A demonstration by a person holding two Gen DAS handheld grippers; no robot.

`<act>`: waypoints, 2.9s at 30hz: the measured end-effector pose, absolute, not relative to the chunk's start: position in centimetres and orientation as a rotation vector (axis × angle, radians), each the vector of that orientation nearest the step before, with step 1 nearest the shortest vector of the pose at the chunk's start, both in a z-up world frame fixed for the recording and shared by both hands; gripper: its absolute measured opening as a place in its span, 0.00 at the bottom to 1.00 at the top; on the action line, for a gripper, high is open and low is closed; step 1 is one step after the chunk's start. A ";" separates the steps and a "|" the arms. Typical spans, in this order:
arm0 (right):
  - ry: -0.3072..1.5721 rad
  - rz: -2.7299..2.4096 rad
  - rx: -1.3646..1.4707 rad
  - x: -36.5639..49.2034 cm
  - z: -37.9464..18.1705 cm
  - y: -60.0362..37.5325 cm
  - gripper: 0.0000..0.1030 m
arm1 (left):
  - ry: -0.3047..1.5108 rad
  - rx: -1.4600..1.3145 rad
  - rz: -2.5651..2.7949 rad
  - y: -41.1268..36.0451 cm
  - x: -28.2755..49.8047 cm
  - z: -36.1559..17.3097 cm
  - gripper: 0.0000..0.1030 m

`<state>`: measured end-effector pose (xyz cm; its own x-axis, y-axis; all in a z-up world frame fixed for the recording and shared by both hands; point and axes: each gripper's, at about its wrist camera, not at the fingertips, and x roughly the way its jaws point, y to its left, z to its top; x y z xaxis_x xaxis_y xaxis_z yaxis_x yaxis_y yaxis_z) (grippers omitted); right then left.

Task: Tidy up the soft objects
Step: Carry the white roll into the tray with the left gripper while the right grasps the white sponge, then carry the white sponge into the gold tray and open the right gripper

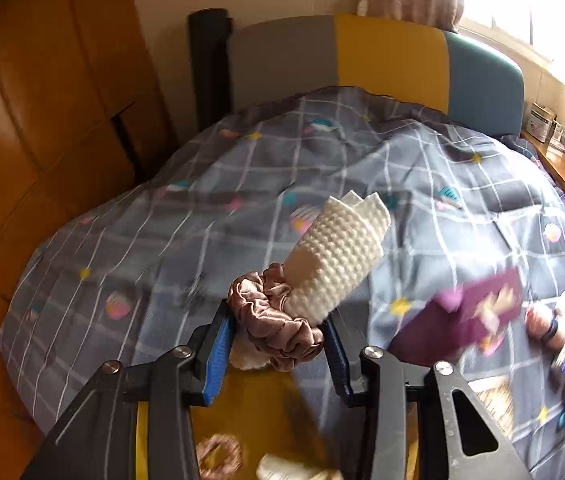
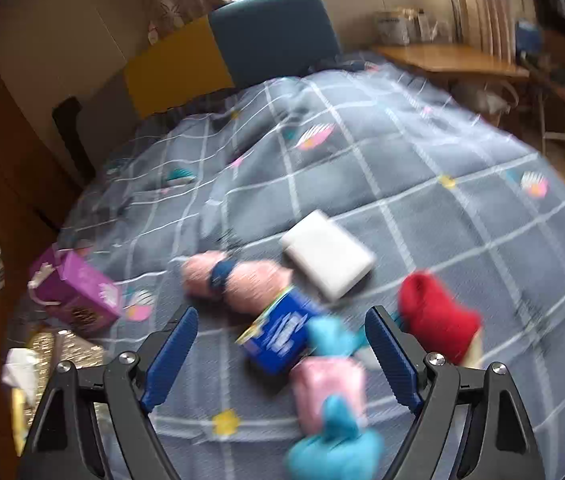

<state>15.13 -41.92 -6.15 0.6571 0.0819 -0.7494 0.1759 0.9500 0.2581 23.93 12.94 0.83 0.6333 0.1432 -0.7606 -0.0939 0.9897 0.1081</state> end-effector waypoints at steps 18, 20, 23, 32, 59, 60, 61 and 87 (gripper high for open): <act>1.259 -0.099 0.027 30.1 -15.9 -42.2 0.77 | 0.959 -0.114 0.226 20.0 13.3 -7.4 0.41; 1.274 -0.122 0.008 30.2 -16.5 -42.1 0.71 | 0.970 -0.121 0.224 20.1 12.9 -8.0 0.41; 1.256 -0.129 0.035 30.0 -16.1 -42.5 0.58 | 0.993 -0.134 0.212 20.1 12.5 -8.7 0.41; 1.262 -0.168 0.017 29.9 -15.8 -42.3 0.54 | 1.015 -0.235 0.312 22.8 12.3 -10.2 0.46; 1.098 0.274 0.090 32.5 -2.1 -16.3 0.53 | 0.951 -0.128 0.154 20.0 6.1 -9.7 0.69; 1.094 0.323 0.083 32.2 -1.6 -14.0 0.53 | 0.947 -0.126 0.153 20.0 5.8 -9.7 0.69; 1.093 0.363 0.070 31.8 -1.1 -12.0 0.53 | 0.941 -0.127 0.152 20.1 5.6 -9.6 0.69; 1.154 0.844 -0.249 12.6 -8.0 11.9 0.54 | 0.818 -0.164 0.263 23.5 0.2 -7.6 0.69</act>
